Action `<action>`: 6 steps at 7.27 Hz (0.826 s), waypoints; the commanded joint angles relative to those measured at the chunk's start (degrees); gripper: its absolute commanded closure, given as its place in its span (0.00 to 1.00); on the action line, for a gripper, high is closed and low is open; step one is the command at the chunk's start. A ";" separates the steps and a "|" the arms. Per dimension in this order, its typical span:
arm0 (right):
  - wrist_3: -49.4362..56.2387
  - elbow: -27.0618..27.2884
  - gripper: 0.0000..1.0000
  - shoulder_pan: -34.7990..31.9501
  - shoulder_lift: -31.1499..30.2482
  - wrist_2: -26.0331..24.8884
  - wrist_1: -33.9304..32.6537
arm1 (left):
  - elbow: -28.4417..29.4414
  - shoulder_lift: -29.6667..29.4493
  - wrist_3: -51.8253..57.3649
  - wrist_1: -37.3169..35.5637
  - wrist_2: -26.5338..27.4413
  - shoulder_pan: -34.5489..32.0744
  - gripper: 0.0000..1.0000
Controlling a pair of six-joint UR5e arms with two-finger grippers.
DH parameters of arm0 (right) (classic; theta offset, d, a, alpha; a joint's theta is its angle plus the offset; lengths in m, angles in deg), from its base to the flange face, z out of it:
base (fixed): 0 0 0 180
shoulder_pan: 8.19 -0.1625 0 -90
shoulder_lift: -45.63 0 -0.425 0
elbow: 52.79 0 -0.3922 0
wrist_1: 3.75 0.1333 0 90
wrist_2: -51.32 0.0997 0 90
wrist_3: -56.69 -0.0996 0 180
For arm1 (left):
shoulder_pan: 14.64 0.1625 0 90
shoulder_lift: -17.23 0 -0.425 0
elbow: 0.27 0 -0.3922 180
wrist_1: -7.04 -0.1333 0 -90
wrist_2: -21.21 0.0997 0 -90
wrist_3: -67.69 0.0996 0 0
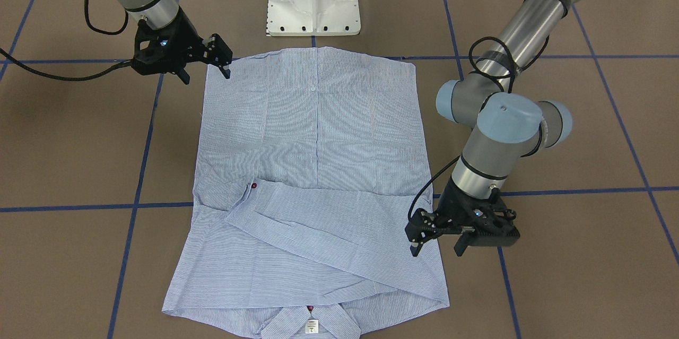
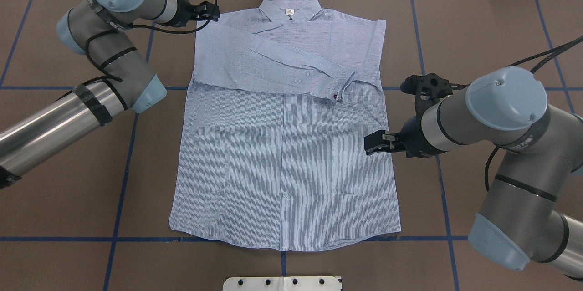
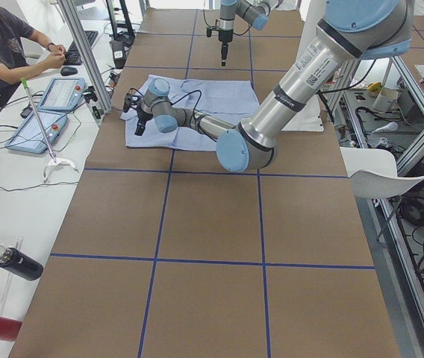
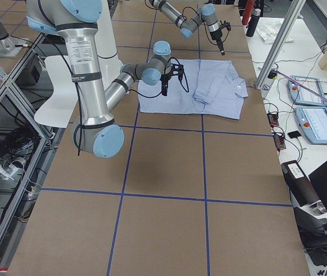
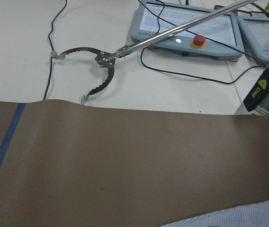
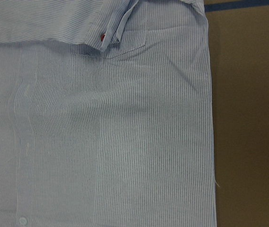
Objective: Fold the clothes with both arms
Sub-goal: 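Hold the right gripper on the shirt side while the left arm draws back, then move the right gripper to the near hem corner while the left moves to the collar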
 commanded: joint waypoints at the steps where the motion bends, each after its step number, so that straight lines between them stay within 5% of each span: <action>1: -2.86 0.03 0.00 5.87 -0.18 -4.78 0.07 | -13.42 8.14 -3.43 -1.48 -2.46 0.54 0.00; 3: -5.42 0.02 0.00 11.68 -2.72 -8.74 0.16 | -17.75 10.62 -7.73 -1.40 -2.55 1.15 0.00; 6: -5.86 -0.58 0.00 12.92 -7.04 -6.92 0.07 | -18.82 11.16 -10.03 -1.40 -0.45 4.05 0.00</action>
